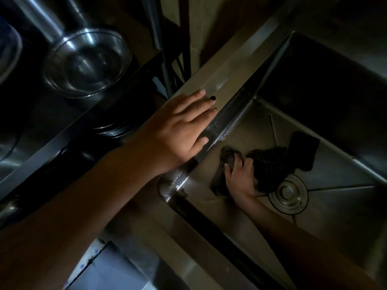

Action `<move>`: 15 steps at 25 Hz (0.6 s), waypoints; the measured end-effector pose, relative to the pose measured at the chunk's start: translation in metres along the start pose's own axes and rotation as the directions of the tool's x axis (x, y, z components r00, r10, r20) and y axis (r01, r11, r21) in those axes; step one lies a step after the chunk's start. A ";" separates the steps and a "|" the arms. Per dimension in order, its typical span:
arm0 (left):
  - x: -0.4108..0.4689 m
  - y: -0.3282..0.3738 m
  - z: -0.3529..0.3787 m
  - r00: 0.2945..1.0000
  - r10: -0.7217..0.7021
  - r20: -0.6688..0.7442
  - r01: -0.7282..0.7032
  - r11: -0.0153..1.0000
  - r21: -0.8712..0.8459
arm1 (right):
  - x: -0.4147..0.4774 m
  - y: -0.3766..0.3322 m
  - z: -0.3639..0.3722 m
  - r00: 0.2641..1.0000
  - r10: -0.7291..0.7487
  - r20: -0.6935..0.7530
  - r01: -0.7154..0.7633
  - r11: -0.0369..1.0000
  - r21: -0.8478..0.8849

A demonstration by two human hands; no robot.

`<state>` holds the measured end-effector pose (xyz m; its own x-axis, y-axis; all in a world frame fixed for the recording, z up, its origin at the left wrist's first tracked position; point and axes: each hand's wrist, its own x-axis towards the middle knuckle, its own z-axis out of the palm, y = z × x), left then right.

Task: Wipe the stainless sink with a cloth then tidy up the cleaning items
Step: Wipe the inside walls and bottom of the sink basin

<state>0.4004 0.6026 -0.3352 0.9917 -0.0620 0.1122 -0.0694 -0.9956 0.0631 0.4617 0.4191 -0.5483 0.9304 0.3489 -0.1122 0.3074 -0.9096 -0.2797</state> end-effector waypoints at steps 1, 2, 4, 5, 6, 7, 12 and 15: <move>0.014 -0.006 0.001 0.999 0.034 0.008 -0.034 0.999 -0.013 | 0.001 -0.002 0.000 1.000 -0.026 -0.008 0.026 1.000 -0.002; 0.026 -0.011 0.002 0.998 0.061 0.009 -0.060 0.998 -0.035 | 0.004 -0.004 0.001 0.999 -0.046 -0.002 0.046 0.999 -0.005; 0.043 -0.016 0.005 0.996 0.091 0.007 -0.091 0.994 -0.062 | 0.012 -0.010 0.003 0.998 -0.066 0.010 0.067 0.997 -0.027; 0.048 -0.017 0.006 0.995 0.098 0.007 -0.097 0.994 -0.048 | 0.018 -0.014 0.004 0.997 -0.077 -0.022 0.077 0.997 -0.008; 0.051 -0.017 0.008 0.995 0.101 0.002 -0.101 0.995 -0.023 | 0.025 -0.019 0.006 0.994 -0.080 -0.068 0.083 0.996 0.036; 0.051 -0.017 0.008 0.994 0.104 -0.011 -0.104 0.995 0.004 | 0.034 -0.023 0.007 0.993 -0.069 -0.096 0.077 0.993 0.087; 0.052 -0.021 0.014 0.989 0.130 -0.073 -0.125 0.990 0.069 | 0.087 -0.026 0.008 0.996 0.073 -0.042 -0.071 0.996 0.061; 0.052 -0.023 0.018 0.987 0.131 -0.091 -0.126 0.990 0.061 | 0.110 -0.009 0.002 0.998 0.052 -0.030 -0.054 0.998 -0.038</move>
<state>0.4556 0.6207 -0.3486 0.9601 -0.1857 0.2091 -0.1874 -0.9822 -0.0119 0.5609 0.4658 -0.5603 0.9509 0.2937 -0.0976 0.2644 -0.9348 -0.2371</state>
